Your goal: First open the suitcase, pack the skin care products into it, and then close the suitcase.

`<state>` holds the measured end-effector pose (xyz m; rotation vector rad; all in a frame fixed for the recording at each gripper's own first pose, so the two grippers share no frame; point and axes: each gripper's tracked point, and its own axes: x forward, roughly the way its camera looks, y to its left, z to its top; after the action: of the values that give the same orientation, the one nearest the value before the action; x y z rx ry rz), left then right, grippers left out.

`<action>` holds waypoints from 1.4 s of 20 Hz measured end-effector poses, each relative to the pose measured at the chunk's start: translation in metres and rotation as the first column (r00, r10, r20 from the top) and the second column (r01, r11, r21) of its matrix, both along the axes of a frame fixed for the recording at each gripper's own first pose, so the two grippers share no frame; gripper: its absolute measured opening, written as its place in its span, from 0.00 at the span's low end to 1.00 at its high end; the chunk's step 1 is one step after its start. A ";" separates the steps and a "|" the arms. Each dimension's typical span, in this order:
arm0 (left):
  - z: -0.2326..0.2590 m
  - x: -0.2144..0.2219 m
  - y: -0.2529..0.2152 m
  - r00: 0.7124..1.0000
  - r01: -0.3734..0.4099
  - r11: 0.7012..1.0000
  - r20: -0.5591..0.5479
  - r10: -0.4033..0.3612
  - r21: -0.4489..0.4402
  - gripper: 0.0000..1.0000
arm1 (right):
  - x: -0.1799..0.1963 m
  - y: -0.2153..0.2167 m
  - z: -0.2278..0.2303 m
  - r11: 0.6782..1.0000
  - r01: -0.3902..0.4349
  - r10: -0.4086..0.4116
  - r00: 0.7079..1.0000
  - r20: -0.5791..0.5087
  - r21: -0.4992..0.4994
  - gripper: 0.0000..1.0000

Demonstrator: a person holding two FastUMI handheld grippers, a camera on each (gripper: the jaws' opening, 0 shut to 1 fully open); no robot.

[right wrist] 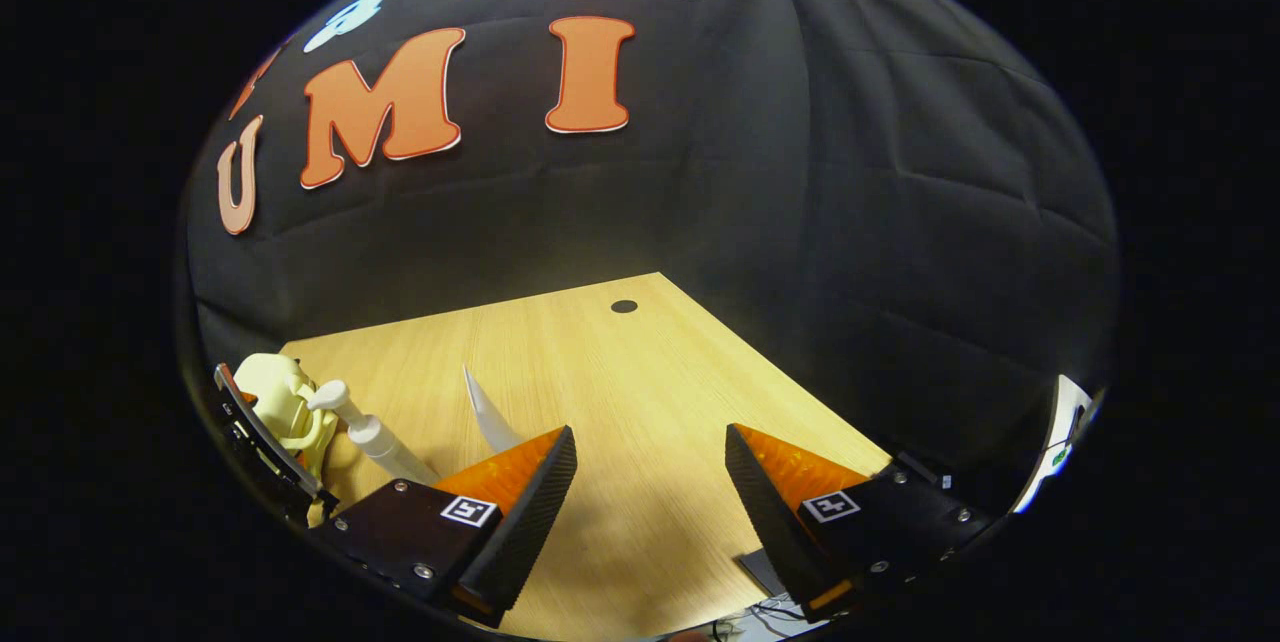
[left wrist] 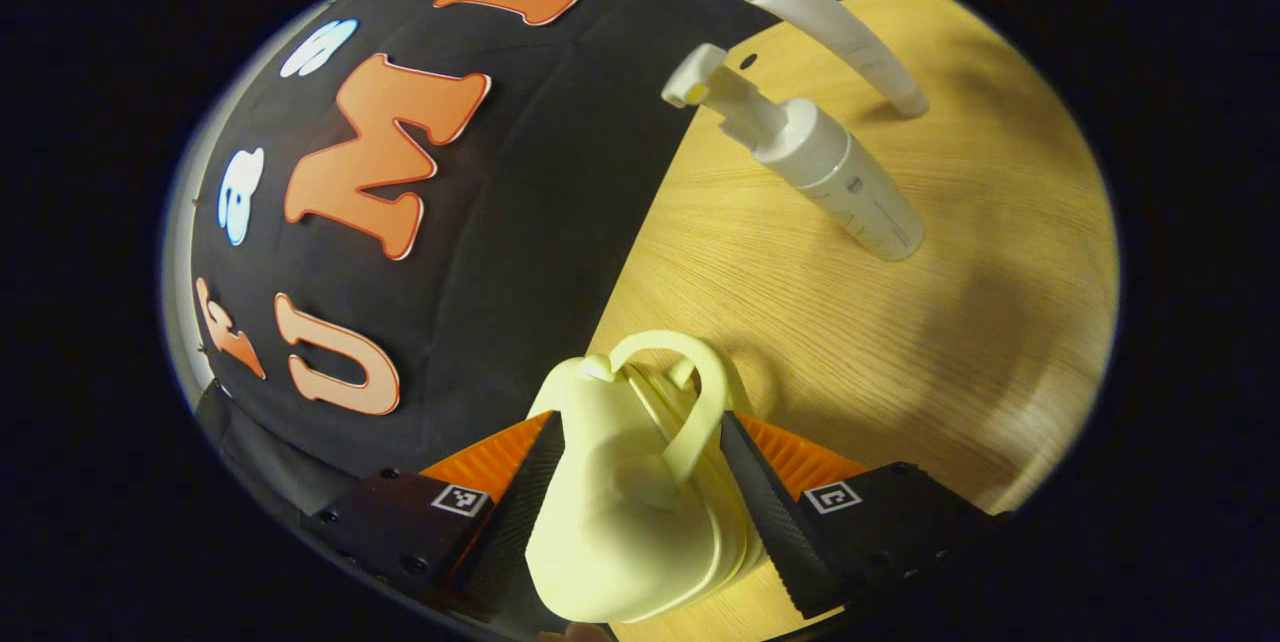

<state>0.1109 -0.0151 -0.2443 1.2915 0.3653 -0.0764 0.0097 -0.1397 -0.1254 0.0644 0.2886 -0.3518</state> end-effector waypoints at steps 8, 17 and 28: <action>-0.020 0.018 -0.005 0.997 0.000 0.997 -0.075 0.006 0.077 0.95 | -0.002 -0.011 -0.005 0.999 0.031 -0.030 1.000 -0.008 0.031 0.95; -0.029 0.025 -0.014 0.992 0.046 0.979 -0.127 -0.021 0.198 0.09 | -0.005 -0.015 -0.005 0.999 0.037 -0.037 0.999 -0.004 0.034 0.95; 0.014 0.030 -0.006 0.973 -0.135 0.921 -0.225 0.054 -0.365 0.04 | 0.009 0.019 0.024 0.999 -0.031 0.029 0.998 0.049 0.036 0.95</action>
<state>0.1404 -0.0208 -0.2299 0.8814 0.5665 -0.1942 0.0187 -0.1207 -0.1013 0.1041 0.2481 -0.3144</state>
